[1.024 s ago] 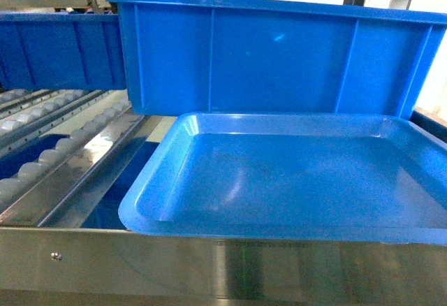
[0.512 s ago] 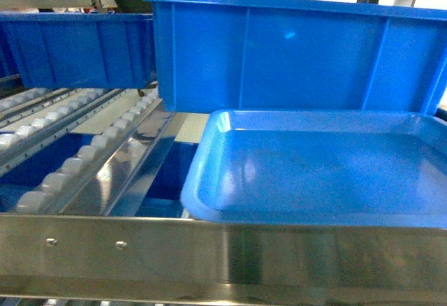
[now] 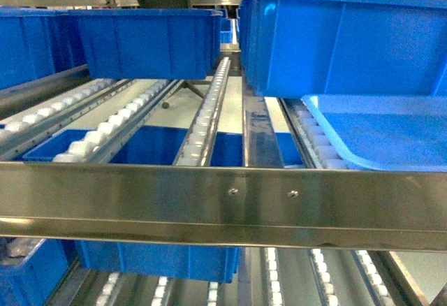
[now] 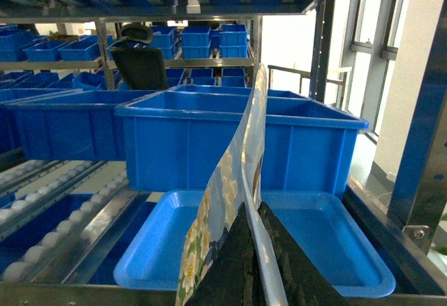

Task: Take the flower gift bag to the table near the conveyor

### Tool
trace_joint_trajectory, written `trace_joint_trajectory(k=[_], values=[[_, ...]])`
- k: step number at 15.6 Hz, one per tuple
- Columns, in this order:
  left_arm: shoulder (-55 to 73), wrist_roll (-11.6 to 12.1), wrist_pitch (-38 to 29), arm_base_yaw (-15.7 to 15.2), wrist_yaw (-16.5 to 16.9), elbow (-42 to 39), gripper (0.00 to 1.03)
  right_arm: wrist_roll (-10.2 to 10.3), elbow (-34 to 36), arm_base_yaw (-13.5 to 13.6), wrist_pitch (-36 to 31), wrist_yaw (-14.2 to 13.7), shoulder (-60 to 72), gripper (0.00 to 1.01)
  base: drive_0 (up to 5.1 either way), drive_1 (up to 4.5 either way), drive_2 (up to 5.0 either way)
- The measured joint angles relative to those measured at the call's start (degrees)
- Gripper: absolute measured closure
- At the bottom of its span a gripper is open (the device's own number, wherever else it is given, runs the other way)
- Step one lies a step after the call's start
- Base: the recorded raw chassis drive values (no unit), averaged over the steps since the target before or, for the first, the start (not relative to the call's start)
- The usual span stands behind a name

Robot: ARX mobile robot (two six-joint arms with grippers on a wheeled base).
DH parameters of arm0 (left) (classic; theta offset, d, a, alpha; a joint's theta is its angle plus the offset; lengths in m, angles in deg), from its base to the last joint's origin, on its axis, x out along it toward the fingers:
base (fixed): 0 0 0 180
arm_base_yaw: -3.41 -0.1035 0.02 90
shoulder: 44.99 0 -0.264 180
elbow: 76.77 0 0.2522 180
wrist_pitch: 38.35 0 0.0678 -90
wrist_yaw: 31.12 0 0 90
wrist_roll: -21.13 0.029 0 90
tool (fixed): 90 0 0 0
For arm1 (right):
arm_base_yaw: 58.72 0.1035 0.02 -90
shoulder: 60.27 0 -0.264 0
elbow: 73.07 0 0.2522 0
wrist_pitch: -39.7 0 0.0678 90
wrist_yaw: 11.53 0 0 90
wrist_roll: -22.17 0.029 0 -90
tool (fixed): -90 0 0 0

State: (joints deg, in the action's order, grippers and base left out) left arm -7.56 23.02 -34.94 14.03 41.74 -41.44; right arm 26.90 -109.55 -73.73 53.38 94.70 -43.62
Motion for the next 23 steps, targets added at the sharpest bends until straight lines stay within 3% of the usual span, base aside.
trace_joint_trajectory(k=[23], values=[[0.0, 0.0, 0.1, 0.0, 0.0, 0.0, 1.01, 0.0, 0.0, 0.0, 0.0, 0.0, 0.1, 0.99, -4.6, 0.41, 4.0]])
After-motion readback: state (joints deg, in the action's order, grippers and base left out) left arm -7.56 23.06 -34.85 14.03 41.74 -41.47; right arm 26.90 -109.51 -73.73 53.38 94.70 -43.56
